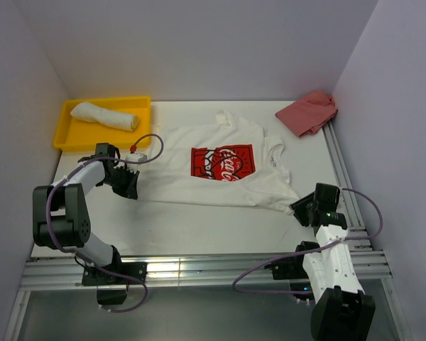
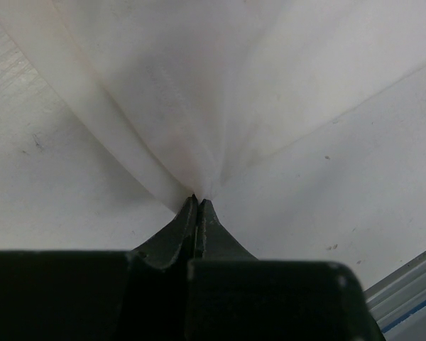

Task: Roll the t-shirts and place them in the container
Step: Fold the tshirt

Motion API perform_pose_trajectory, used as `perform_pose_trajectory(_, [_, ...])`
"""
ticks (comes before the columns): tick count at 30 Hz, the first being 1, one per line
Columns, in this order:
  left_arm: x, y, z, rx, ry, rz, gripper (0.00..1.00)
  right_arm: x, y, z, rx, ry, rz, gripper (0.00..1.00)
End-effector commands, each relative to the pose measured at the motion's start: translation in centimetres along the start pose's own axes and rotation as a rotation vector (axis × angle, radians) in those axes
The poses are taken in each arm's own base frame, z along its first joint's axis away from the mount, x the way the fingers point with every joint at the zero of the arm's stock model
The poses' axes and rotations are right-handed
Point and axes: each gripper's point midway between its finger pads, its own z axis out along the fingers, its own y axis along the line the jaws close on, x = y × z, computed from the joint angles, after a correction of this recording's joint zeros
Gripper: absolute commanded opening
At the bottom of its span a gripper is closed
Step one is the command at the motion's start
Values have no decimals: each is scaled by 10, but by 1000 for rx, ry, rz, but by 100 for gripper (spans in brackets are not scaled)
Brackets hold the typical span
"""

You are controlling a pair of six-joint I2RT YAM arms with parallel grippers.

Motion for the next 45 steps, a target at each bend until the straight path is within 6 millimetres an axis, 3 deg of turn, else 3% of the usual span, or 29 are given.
perform_pose_trajectory(1, [-8,1,-4,12,-16,23,0,-4,8,7,-28,-18,1,44])
perform_pose_trajectory(4, [-7,2,-4,10,-14,21,0,-4,8,9,-26,-15,2,40])
perform_pose_trajectory(7, [-7,1,-3,10,-10,20,0,-8,10,7,-21,-24,-7,21])
perform_pose_trajectory(8, [-7,2,-3,9,-10,21,0,-10,13,4,-20,-28,-16,10])
perform_pose_trajectory(10, [-7,2,-2,9,-6,20,0,-14,13,1,1,-29,-32,1])
perform_pose_trajectory(13, [-6,4,-2,3,4,19,0,-27,19,-9,30,-44,-99,0])
perform_pose_trajectory(17, [-5,7,-2,-10,13,21,0,-51,48,-31,3,-58,-242,0])
perform_pose_trajectory(21, [-4,10,-2,-18,21,15,0,-58,64,-39,-25,-37,-318,0])
perform_pose_trajectory(28, [0,11,-6,-36,43,23,0,-61,60,-35,26,-21,-324,0])
perform_pose_trajectory(36, [8,9,-14,-61,62,33,0,-47,45,-41,49,2,-272,0])
perform_pose_trajectory(38, [9,10,-16,-71,66,34,0,-46,44,-47,46,-8,-254,5])
perform_pose_trajectory(41, [13,8,-18,-76,74,34,1,-45,42,-61,37,-30,-240,23])
perform_pose_trajectory(42, [14,8,-19,-78,77,33,0,-44,38,-66,47,-33,-238,36])
perform_pose_trajectory(45, [19,6,-22,-87,86,35,0,-42,42,-80,-7,-70,-216,56])
